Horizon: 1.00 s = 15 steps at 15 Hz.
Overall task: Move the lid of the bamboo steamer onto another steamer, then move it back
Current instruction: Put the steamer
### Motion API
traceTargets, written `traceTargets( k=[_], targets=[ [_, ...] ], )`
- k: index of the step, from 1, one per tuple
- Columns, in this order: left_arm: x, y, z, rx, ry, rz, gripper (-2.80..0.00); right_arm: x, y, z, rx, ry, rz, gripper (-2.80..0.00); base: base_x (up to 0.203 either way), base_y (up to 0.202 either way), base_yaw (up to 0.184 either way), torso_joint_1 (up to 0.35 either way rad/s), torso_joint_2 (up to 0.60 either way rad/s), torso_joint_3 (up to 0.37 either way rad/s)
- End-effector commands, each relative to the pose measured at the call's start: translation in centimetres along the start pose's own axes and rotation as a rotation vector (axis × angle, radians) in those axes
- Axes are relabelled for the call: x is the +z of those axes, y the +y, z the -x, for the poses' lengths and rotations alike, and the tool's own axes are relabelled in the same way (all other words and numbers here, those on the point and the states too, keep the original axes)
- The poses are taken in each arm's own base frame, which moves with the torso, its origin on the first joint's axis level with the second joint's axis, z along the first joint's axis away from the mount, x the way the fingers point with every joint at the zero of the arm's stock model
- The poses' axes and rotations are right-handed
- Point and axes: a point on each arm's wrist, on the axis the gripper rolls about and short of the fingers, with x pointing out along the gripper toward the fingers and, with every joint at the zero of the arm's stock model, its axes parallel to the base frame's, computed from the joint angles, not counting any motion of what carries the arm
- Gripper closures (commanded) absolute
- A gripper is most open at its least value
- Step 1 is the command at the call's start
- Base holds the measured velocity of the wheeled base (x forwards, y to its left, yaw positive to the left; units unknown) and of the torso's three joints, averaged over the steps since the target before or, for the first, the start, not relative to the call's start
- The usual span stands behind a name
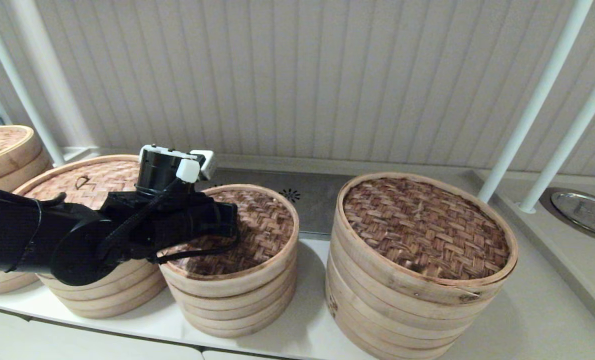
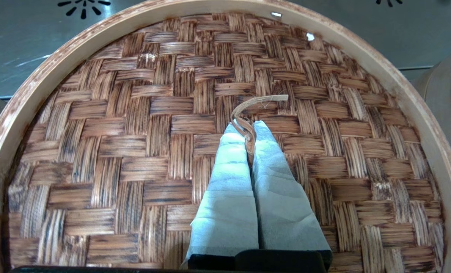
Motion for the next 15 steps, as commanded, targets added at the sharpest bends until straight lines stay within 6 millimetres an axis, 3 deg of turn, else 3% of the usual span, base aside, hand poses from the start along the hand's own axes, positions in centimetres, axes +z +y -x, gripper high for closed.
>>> traceTargets(
  k=[1,15],
  targets=[
    [-0.2,0.0,-0.4,0.003,0.009,0.001,0.00,-0.1,0.0,0.0,0.000,0.002,0.000,0.00,0.000,0.000,0.000,0.000,0.00,0.000],
    [-0.2,-0.2,-1.9,0.036,0.012,0.003,0.00,-0.1,0.0,0.0,0.000,0.002,0.000,0.00,0.000,0.000,0.000,0.000,0.00,0.000]
  ],
)
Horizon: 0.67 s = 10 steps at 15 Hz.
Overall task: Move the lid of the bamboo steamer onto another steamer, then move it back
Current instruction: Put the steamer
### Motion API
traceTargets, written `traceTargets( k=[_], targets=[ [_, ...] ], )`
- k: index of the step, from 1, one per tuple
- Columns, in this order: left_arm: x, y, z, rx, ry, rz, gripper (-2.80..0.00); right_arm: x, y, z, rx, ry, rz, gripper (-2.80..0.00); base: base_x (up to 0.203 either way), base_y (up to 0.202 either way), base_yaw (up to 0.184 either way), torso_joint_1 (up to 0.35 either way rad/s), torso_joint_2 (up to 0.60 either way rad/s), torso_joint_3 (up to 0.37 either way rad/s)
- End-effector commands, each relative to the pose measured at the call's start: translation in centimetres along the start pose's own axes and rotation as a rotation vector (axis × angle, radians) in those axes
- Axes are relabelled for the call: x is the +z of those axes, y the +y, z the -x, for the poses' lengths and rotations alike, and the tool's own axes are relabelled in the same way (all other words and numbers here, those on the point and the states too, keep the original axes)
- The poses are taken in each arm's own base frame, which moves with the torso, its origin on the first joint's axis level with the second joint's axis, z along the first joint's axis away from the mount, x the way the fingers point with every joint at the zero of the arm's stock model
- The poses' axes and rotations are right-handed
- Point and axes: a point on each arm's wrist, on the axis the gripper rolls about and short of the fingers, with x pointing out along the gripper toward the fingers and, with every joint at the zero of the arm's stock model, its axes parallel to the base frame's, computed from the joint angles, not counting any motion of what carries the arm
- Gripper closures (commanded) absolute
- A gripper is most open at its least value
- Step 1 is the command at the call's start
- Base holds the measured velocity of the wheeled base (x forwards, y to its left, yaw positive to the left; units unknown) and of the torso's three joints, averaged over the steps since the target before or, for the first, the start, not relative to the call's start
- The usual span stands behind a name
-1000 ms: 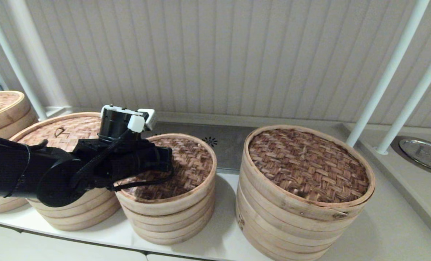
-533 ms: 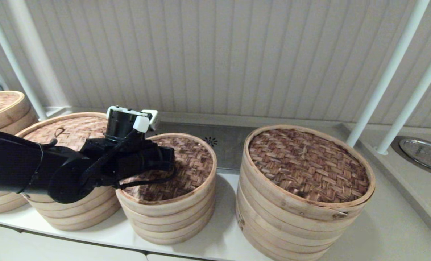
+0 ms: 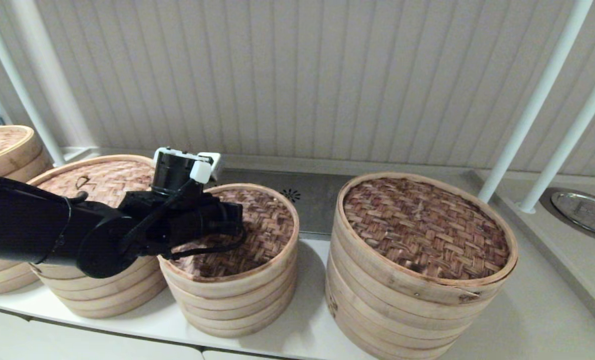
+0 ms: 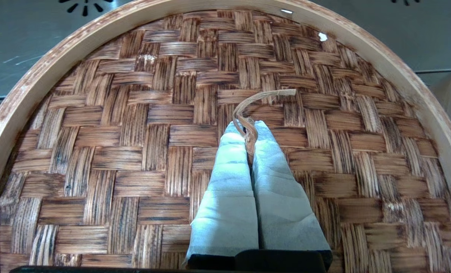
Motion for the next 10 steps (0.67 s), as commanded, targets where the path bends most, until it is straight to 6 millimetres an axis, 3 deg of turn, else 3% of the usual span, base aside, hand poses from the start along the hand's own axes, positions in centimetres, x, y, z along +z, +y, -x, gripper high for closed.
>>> traceTargets(
  k=[1,3,4,10],
  targets=[
    [-0.05,0.00,-0.19,0.005,0.000,0.001,0.00,-0.08,0.00,-0.02,0.000,0.002,0.000,0.00,0.000,0.000,0.000,0.000,0.00,0.000],
    [0.08,-0.04,-0.14,0.013,-0.007,0.008,0.00,-0.08,0.00,-0.02,0.000,0.002,0.000,0.00,0.000,0.000,0.000,0.000,0.00,0.000],
    [0.12,-0.03,-0.09,0.017,-0.010,0.008,-2.80,-0.08,0.00,-0.02,0.000,0.002,0.000,0.00,0.000,0.000,0.000,0.000,0.00,0.000],
    [0.73,-0.04,0.67,0.014,-0.038,0.011,-2.80,-0.08,0.00,-0.02,0.000,0.002,0.000,0.00,0.000,0.000,0.000,0.000,0.00,0.000]
  ],
)
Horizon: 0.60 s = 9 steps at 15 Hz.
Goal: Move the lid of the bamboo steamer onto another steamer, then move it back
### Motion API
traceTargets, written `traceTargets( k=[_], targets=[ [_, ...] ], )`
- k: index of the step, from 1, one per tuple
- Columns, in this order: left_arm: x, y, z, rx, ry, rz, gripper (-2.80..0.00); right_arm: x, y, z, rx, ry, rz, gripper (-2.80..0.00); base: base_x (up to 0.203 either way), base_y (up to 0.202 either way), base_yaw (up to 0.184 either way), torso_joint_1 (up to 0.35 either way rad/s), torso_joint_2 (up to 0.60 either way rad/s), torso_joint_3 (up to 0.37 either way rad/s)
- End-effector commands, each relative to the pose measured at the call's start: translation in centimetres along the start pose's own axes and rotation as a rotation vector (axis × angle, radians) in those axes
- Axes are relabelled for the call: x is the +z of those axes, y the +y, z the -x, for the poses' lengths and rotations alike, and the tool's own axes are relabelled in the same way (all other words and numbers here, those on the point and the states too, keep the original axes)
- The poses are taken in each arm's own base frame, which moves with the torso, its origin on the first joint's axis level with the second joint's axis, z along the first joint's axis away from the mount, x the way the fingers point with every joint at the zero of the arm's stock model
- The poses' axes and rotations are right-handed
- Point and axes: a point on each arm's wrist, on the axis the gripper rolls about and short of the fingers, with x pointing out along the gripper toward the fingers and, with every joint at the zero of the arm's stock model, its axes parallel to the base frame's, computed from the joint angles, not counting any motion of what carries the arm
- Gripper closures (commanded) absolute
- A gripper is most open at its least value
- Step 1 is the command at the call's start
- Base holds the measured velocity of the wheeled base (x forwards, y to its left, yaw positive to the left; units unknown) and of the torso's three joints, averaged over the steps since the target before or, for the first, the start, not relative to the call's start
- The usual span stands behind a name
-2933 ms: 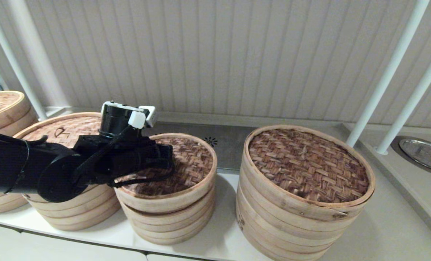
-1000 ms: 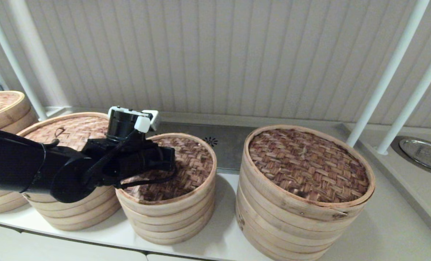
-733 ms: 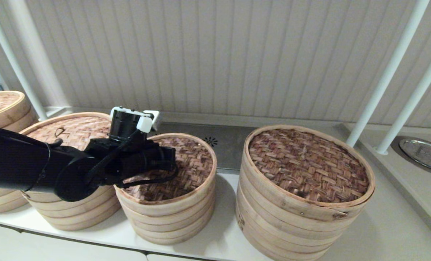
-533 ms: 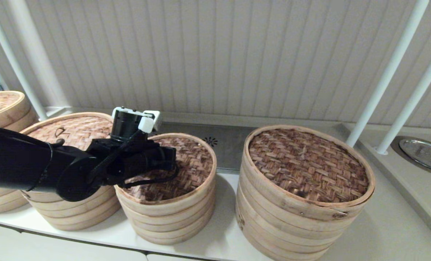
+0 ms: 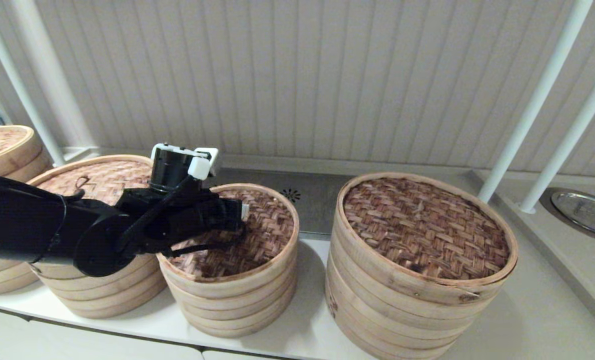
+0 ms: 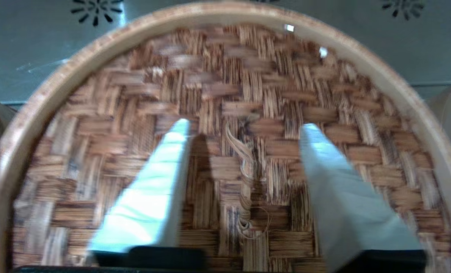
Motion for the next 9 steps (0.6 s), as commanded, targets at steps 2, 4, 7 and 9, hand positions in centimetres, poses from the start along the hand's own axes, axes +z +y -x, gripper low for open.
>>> traceTargets(
  k=[2,4,7,9],
  targets=[
    [1.0,0.1,1.5,-0.010,-0.048,0.007,-2.80,-0.1,0.0,0.0,0.000,0.002,0.000,0.00,0.000,0.000,0.000,0.000,0.00,0.000],
    [2.6,0.2,4.4,-0.032,-0.110,0.005,-2.80,-0.1,0.0,0.0,0.000,0.002,0.000,0.00,0.000,0.000,0.000,0.000,0.00,0.000],
    [4.7,1.0,9.9,-0.084,-0.201,-0.013,-2.80,-0.1,0.0,0.0,0.000,0.002,0.000,0.00,0.000,0.000,0.000,0.000,0.00,0.000],
    [5.3,2.2,13.1,-0.132,-0.234,-0.033,0.00,-0.1,0.0,0.0,0.000,0.002,0.000,0.00,0.000,0.000,0.000,0.000,0.00,0.000]
  ],
)
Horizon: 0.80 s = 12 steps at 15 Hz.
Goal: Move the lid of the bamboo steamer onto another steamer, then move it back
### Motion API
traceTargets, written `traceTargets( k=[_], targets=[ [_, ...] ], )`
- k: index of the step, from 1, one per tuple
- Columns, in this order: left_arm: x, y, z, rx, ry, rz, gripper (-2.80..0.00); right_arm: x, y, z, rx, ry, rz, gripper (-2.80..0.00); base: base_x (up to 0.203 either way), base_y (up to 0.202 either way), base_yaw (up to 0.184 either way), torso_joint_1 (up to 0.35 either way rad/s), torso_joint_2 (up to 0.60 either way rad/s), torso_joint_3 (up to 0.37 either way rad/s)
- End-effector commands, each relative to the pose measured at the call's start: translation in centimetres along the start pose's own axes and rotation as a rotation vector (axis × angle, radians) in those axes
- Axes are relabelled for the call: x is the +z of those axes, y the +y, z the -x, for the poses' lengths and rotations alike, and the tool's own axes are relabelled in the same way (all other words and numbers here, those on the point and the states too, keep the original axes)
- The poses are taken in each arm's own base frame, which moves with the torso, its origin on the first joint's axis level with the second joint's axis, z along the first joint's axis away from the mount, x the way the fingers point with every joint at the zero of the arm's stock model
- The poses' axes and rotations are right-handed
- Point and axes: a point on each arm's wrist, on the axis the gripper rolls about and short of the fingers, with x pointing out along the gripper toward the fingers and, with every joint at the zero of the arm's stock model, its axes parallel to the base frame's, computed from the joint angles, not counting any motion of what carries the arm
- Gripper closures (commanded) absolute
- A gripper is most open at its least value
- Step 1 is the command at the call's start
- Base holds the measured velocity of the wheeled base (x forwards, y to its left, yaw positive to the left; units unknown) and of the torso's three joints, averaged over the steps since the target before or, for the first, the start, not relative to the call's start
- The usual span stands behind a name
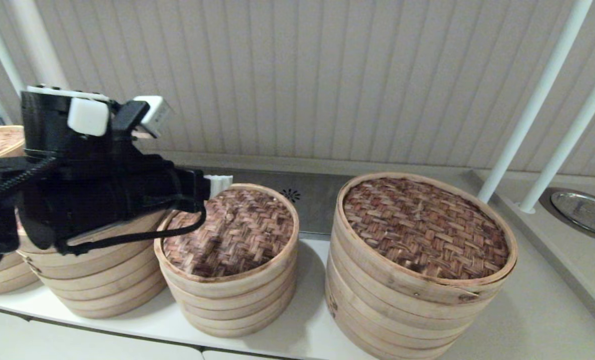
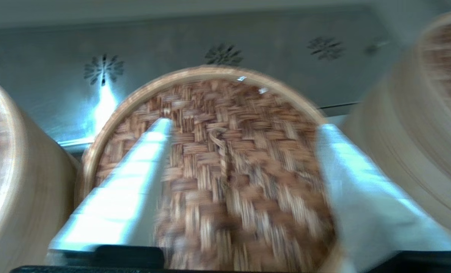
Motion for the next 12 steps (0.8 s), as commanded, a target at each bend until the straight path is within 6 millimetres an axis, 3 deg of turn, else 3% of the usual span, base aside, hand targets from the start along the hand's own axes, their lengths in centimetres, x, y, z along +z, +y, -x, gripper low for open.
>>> traceTargets(
  k=[1,4,6,12],
  targets=[
    [1.8,1.1,3.8,-0.011,-0.093,0.010,0.00,-0.1,0.0,0.0,0.000,0.002,0.000,0.00,0.000,0.000,0.000,0.000,0.00,0.000],
    [3.0,2.3,7.5,0.017,-0.156,0.016,0.00,-0.1,0.0,0.0,0.000,0.002,0.000,0.00,0.000,0.000,0.000,0.000,0.00,0.000],
    [3.0,2.9,11.3,0.037,-0.199,0.013,0.00,-0.1,0.0,0.0,0.000,0.002,0.000,0.00,0.000,0.000,0.000,0.000,0.00,0.000],
    [-2.0,3.5,19.6,0.108,-0.280,0.015,0.00,-0.1,0.0,0.0,0.000,0.002,0.000,0.00,0.000,0.000,0.000,0.000,0.00,0.000]
  ],
)
